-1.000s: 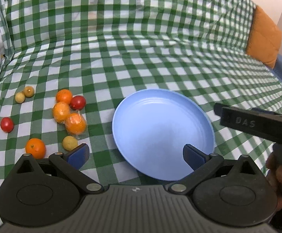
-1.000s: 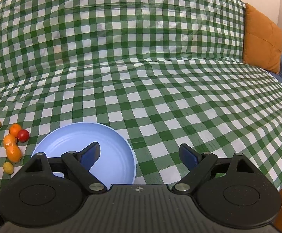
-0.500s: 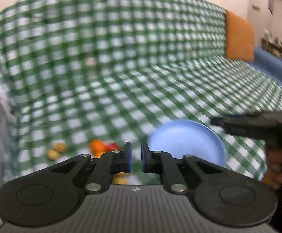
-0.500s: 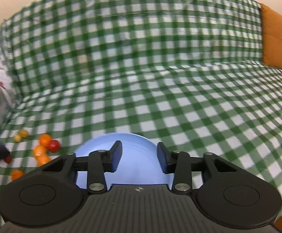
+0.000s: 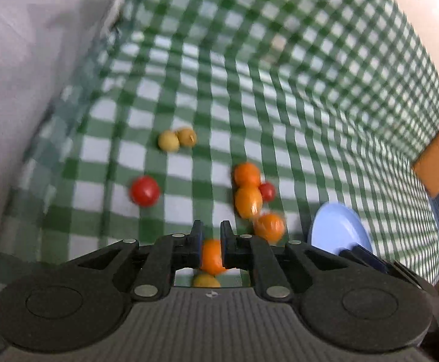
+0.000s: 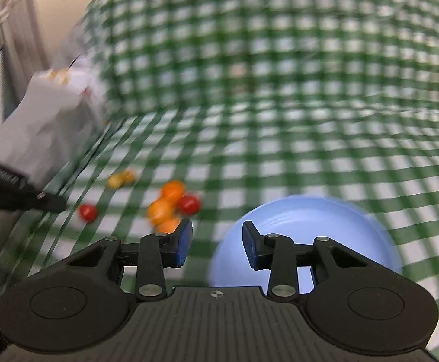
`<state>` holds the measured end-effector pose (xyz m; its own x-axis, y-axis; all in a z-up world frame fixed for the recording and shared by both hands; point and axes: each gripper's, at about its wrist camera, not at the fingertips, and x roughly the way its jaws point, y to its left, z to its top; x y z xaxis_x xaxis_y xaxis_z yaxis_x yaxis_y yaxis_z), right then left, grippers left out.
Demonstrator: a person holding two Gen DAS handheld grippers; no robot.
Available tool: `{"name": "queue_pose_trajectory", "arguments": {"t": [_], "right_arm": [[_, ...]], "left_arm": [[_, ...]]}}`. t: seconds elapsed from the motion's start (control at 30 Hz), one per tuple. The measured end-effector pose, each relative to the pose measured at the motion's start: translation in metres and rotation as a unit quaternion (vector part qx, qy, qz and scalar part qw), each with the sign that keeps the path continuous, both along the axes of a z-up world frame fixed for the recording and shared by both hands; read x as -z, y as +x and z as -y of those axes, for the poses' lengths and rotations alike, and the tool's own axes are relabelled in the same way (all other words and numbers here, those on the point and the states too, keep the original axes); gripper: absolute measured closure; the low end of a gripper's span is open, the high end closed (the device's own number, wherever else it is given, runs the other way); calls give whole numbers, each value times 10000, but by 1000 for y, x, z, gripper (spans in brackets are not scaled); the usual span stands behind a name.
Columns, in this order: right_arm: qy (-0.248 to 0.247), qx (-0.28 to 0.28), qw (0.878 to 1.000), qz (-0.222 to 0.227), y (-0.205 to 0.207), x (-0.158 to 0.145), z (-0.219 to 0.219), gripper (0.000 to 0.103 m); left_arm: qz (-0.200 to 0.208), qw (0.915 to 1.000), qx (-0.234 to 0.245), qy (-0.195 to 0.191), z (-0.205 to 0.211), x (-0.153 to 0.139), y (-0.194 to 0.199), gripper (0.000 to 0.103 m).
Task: Organize fruits
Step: 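Grasp a loose orange with the left tool while the right tool grasps a yellow fruit, then carry the orange in the left tool over the plate while the right tool carries the yellow fruit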
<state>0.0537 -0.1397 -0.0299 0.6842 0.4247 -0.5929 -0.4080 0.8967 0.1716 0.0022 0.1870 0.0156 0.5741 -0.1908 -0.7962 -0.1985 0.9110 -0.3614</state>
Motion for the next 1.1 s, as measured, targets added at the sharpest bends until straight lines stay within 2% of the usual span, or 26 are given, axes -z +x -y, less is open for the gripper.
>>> {"name": "queue_pose_trajectory", "arguments": {"t": [0.07, 0.13, 0.17, 0.33, 0.5, 0.6, 0.7, 0.73, 0.8, 0.87, 0.9, 1.1], "right_arm": [[-45, -291, 9996, -19, 0, 8, -17, 64], [-240, -460, 9986, -53, 1, 18, -33, 64], [-271, -557, 9981, -78, 2, 23, -40, 64], [-535, -829, 9949, -226, 7, 43, -69, 64], [-642, -875, 9935, -349, 18, 51, -80, 64], [-669, -897, 9929, -404, 23, 54, -83, 64], [-773, -919, 9913, -540, 28, 62, -88, 71], [-806, -925, 9910, -526, 28, 63, -89, 76], [-840, -977, 9905, -485, 25, 63, -88, 76], [-796, -967, 9909, -500, 25, 63, -86, 76], [-779, -955, 9911, -505, 25, 63, -85, 76], [-622, -980, 9921, -475, 15, 51, -67, 76]], "left_arm": [[-172, 9998, 139, 32, 8, 9, 4, 84], [-319, 9992, 230, 78, 12, 17, 11, 65], [-395, 9988, 270, 111, 17, 20, 16, 62], [-615, 9969, 365, 321, 29, 30, 26, 55], [-765, 9960, 322, 346, 33, 36, 36, 54], [-907, 9937, 422, 497, 39, 41, 39, 52], [-955, 9924, 519, 583, 44, 43, 39, 51], [-964, 9919, 531, 628, 46, 44, 40, 51], [-1002, 9911, 552, 682, 48, 47, 42, 51], [-1046, 9899, 589, 754, 50, 50, 44, 53], [-1045, 9893, 606, 818, 51, 50, 44, 62], [-817, 9920, 513, 815, 48, 40, 40, 64]]}}
